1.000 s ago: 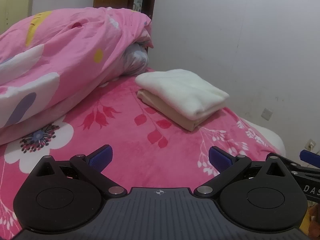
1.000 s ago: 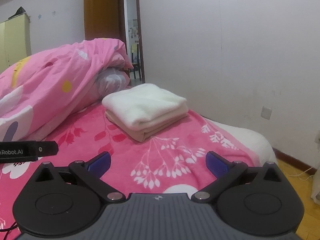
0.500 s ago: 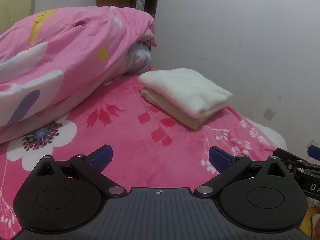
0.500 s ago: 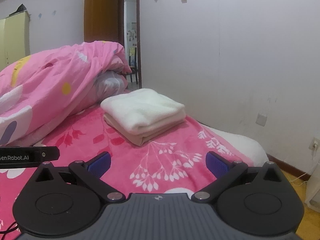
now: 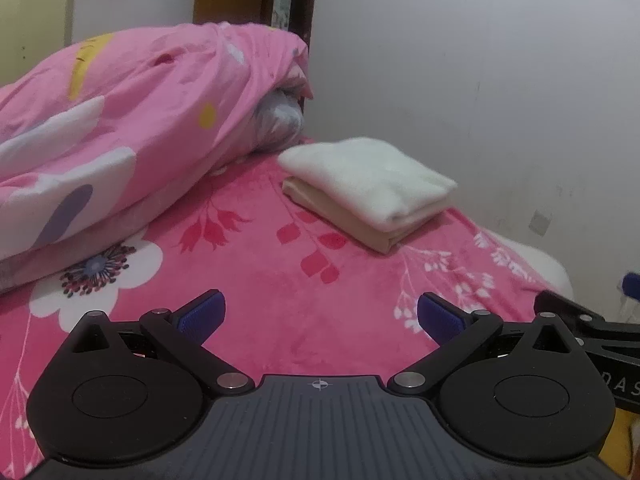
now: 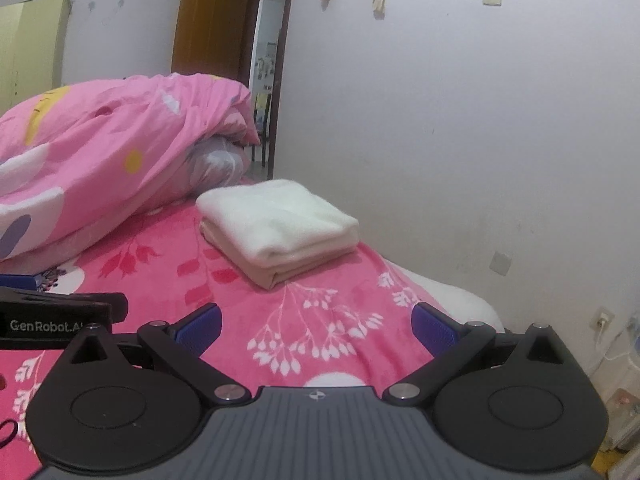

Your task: Fold clothes

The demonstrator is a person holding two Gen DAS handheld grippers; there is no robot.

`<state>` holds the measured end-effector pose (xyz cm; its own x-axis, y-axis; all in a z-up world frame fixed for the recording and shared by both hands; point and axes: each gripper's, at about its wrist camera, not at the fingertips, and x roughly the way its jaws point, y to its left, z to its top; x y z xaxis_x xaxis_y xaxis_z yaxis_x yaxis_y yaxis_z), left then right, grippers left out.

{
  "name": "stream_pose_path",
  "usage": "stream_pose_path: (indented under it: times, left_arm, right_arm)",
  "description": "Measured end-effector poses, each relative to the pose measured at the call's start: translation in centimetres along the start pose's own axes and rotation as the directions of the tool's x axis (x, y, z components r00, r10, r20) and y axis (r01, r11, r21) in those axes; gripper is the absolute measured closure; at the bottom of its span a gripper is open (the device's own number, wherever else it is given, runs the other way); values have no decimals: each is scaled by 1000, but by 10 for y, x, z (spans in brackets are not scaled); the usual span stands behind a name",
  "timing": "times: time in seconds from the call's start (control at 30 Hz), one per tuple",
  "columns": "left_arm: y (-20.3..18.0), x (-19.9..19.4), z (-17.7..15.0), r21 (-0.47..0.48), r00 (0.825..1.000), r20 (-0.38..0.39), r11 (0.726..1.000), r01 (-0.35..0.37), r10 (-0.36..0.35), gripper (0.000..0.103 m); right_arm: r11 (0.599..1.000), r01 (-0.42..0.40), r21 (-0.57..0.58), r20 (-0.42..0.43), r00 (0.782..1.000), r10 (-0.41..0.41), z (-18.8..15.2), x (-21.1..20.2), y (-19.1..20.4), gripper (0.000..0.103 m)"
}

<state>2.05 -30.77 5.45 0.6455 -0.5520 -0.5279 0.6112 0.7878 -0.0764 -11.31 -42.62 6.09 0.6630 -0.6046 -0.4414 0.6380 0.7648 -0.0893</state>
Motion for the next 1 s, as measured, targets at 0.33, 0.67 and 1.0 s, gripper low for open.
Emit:
stream_pose_path:
  times: [0.33,0.67,1.0]
  left_arm:
    - [-15,-9,-15,5,1000,-15,1000,-19,19,0]
    - [-45,-19,-24,173,993,31,978,-119,115,0]
    - [-33,-20,-23,46,999,-17,998,-37,37,0]
  right_arm:
    - [999,32,27,-34,999,-31,-14,-7,-13,0]
    - [997,40,62,-76,996,-35,-25,-8,-25,0]
    - [996,51,74,-55,997,-47,-29,-11,-33,0]
